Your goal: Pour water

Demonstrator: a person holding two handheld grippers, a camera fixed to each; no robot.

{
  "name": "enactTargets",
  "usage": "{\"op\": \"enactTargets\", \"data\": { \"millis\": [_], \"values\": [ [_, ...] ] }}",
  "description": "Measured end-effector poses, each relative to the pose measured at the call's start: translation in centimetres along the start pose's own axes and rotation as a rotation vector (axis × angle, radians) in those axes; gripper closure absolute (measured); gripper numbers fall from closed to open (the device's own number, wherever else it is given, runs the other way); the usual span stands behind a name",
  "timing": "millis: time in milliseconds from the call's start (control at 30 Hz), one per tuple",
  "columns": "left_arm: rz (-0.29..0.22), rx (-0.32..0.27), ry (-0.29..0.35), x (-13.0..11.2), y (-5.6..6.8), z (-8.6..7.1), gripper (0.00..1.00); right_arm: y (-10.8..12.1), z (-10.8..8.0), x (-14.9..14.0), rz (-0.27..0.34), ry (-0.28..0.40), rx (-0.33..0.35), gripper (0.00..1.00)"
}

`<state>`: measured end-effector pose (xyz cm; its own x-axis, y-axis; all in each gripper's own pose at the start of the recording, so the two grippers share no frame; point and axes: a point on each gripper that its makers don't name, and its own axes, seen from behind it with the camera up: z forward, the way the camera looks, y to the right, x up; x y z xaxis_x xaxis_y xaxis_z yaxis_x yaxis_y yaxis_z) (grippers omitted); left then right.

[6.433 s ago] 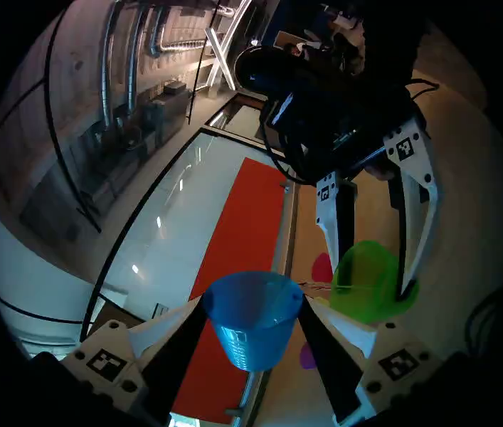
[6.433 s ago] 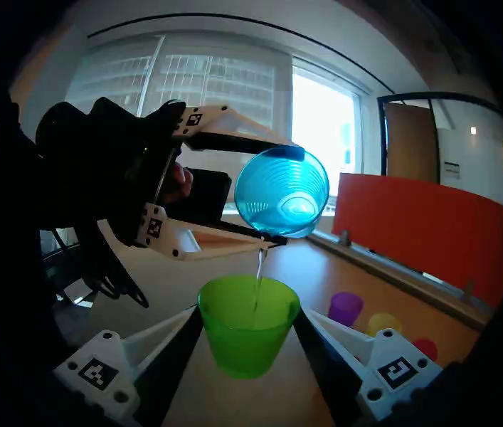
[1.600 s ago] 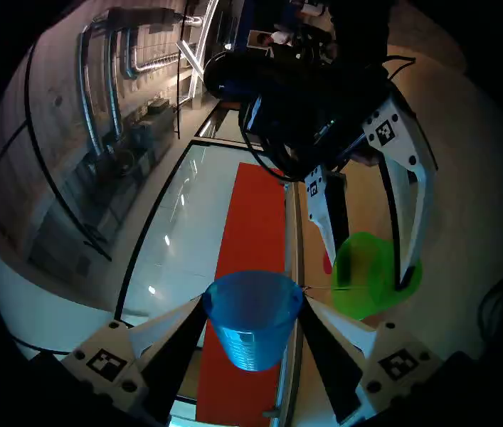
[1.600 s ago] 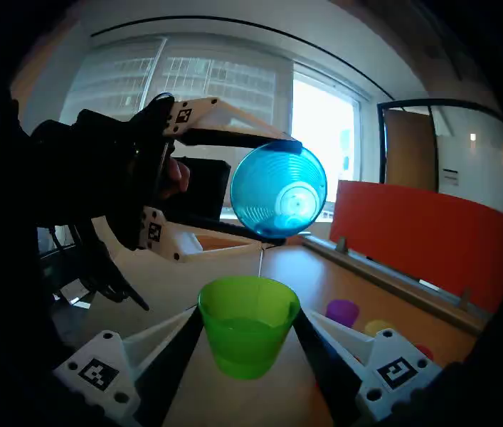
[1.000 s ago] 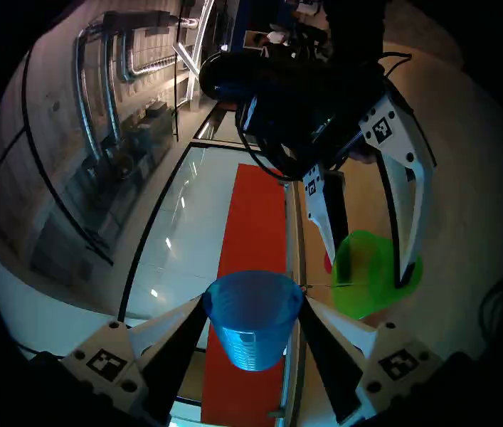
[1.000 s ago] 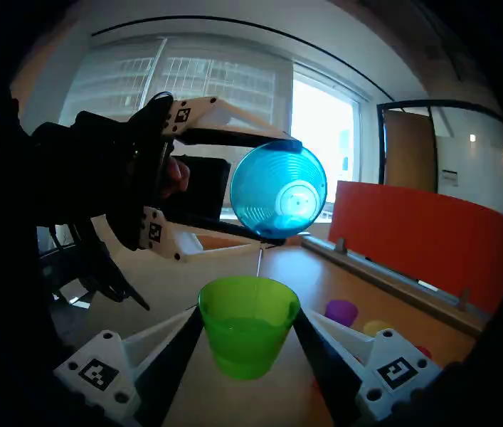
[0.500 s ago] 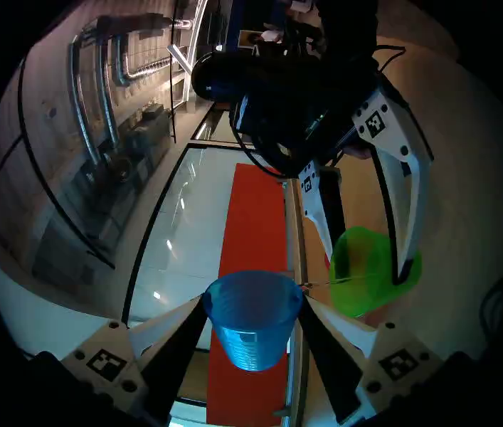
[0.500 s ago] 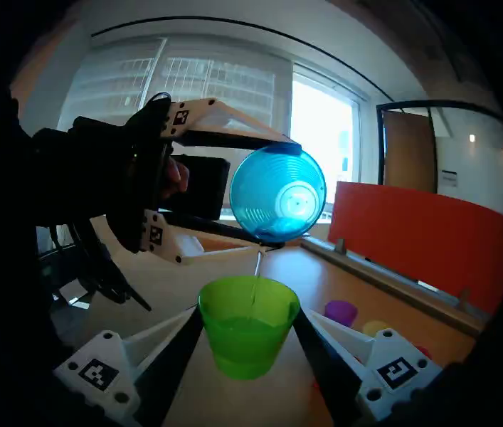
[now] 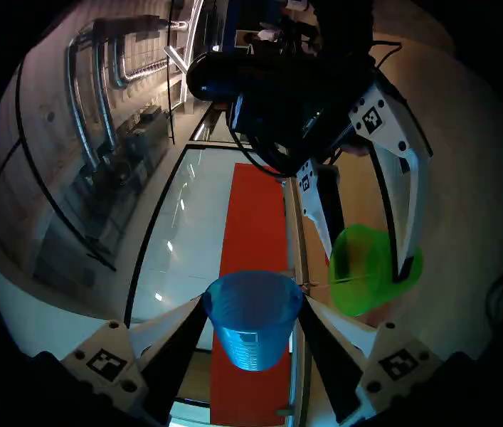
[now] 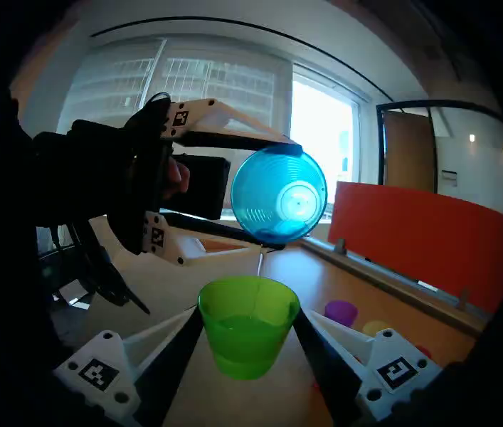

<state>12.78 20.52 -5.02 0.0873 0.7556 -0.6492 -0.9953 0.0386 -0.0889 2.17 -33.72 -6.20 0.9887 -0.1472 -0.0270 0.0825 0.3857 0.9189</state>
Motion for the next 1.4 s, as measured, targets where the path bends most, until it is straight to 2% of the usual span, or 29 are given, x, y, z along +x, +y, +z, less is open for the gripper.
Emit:
{"op": "enactTargets", "data": {
  "millis": [1400],
  "values": [
    [0.057, 0.006, 0.001, -0.17, -0.04, 0.1, 0.13, 0.26, 0.09, 0.28, -0.005, 0.003, -0.006, 0.09]
  ]
}}
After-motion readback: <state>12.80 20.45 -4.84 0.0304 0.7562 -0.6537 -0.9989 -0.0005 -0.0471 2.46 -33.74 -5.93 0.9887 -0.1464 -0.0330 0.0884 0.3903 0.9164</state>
